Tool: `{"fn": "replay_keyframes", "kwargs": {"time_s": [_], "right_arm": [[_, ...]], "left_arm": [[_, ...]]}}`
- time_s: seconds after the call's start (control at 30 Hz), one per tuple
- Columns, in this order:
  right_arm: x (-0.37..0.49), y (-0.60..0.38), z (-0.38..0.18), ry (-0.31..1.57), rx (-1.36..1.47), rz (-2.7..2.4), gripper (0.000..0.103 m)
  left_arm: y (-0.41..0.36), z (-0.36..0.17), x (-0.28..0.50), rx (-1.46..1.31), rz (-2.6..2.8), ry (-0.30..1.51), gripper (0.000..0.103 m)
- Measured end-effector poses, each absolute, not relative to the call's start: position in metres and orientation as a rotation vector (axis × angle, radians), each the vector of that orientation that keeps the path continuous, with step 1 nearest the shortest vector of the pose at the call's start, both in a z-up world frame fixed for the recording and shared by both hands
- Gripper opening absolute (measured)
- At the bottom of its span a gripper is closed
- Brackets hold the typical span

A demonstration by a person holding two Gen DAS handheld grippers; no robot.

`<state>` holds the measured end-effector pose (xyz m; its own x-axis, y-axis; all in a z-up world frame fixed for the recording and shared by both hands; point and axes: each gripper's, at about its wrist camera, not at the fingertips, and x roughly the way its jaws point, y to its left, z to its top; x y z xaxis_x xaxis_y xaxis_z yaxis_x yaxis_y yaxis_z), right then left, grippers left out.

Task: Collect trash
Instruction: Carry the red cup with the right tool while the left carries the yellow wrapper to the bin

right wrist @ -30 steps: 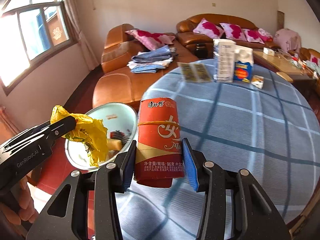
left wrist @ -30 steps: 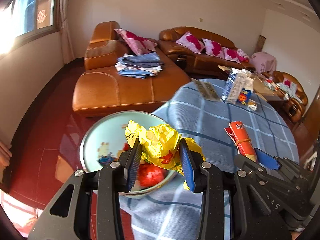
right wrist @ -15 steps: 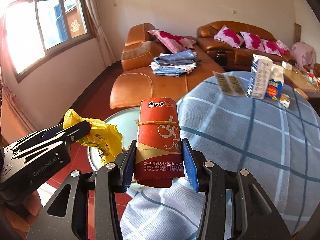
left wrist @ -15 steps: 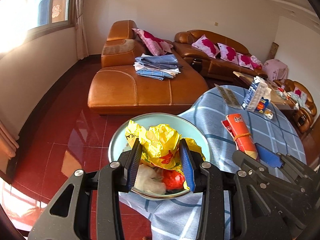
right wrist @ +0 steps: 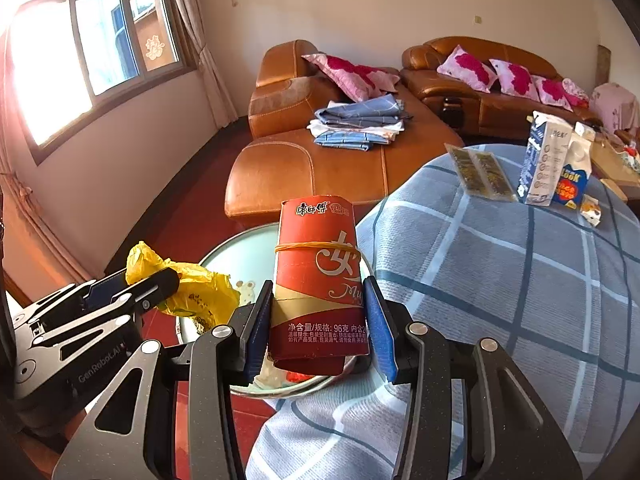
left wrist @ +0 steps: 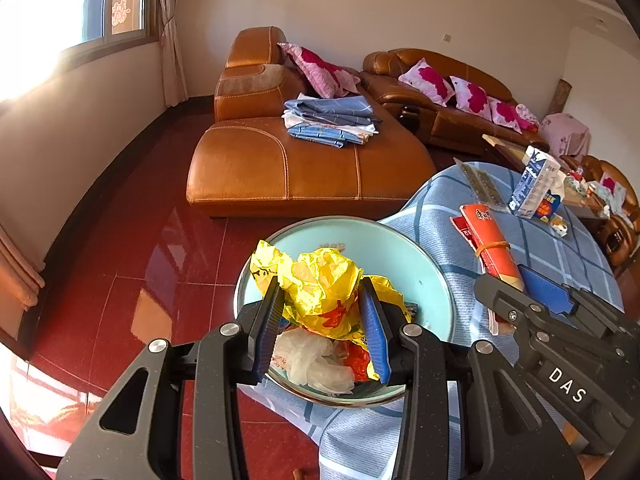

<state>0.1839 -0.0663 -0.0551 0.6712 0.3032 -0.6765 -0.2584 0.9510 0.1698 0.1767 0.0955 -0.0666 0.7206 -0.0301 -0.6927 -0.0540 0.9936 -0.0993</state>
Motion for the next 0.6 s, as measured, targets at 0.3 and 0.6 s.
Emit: {"fn": "replay_keyframes", "kwargs": {"time_s": [0.3,0.6], "right_arm": [[0.196,-0.067,-0.067,0.804,0.063,0.312,0.044],[0.212,-0.060,-0.079,0.837,0.072,0.331,0.044]], "left_arm": [[0.101,-0.077,0.190,-0.131,0.019,0.792,0.038],[0.104,-0.090,0.203,-0.136,0.031,0.827,0.038]]}}
